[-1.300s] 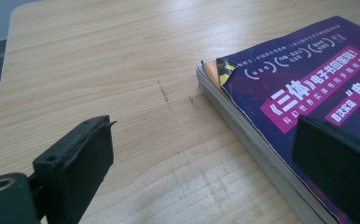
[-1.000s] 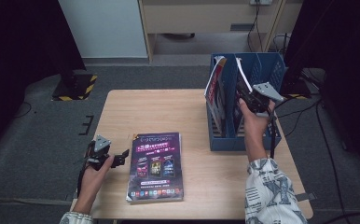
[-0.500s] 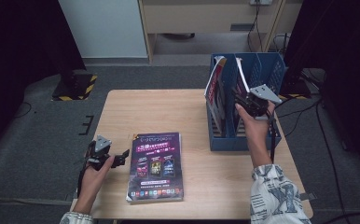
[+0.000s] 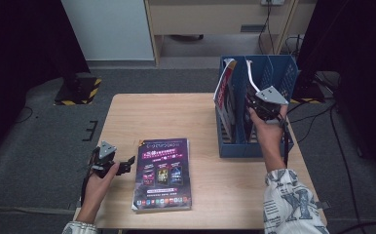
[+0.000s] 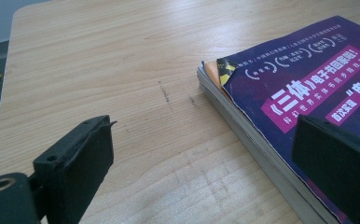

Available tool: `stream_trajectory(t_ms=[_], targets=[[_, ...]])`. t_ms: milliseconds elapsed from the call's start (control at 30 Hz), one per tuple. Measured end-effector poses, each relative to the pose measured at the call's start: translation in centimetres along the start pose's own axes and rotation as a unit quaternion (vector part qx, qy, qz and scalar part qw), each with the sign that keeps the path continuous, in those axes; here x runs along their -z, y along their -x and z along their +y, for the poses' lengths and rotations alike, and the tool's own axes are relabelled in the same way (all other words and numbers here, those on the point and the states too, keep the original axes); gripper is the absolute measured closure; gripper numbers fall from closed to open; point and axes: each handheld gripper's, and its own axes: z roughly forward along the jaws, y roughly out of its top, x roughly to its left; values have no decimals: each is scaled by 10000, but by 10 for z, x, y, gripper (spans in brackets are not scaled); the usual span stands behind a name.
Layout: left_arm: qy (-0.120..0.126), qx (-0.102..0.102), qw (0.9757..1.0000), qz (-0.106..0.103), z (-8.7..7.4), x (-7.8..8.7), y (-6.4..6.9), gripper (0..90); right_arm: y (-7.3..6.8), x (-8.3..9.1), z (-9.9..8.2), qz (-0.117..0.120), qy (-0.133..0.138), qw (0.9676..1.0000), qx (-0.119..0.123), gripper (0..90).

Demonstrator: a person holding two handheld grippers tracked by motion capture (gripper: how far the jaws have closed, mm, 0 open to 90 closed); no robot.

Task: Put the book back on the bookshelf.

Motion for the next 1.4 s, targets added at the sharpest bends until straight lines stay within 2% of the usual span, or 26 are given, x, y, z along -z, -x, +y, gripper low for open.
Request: stream_trajectory(t_ms=[33, 100, 200, 300, 600, 667, 733, 833, 900, 967, 1133, 1367, 1400], targets=[[2, -1, 10000, 1, 0, 0, 0, 53, 0, 0, 0, -15, -17, 9999, 103, 783], [-9, -3, 10000, 0, 0, 0, 0, 53, -1, 0, 1, -26, -16, 9999, 131, 777], [-4, -13, 10000, -6, 0, 0, 1, 54, -2, 0, -1, 26, 41, 10000, -68, 745], [1, 1, 10000, 0, 0, 0, 0, 53, -4, -1, 0, 121, 90, 9996, -244, 674], [3, 3, 10000, -1, 0, 0, 0, 53, -9, -1, -1, 241, 198, 9984, -465, 448], [-3, 1, 10000, 3, 0, 0, 0, 53, -10, 0, -2, 255, 220, 9977, -590, 384], [-9, -5, 10000, 2, 0, 0, 1, 52, -10, 2, -4, 283, 227, 9973, -636, 362], [1, 4, 10000, -8, 0, 0, 1, 52, -10, 6, -7, 321, 127, 9967, -733, 276], [19, 43, 10000, -9, 0, 1, -1, 52, -11, 10, -8, 321, 232, 9965, -739, 258], [7, 79, 10000, -4, -1, 1, -2, 52, -13, 16, -10, 484, 252, 9946, -880, 216], [3, 139, 9999, -1, -2, 1, -2, 51, -14, 32, -18, 595, 317, 9932, -949, 185], [3, 238, 9997, -27, -3, 1, -2, 51, -14, 51, -32, 593, 334, 9918, -1084, 184], [-1, 248, 9997, -67, -4, 0, -1, 51, -14, 53, -34, 668, 270, 9920, -1040, 186]])
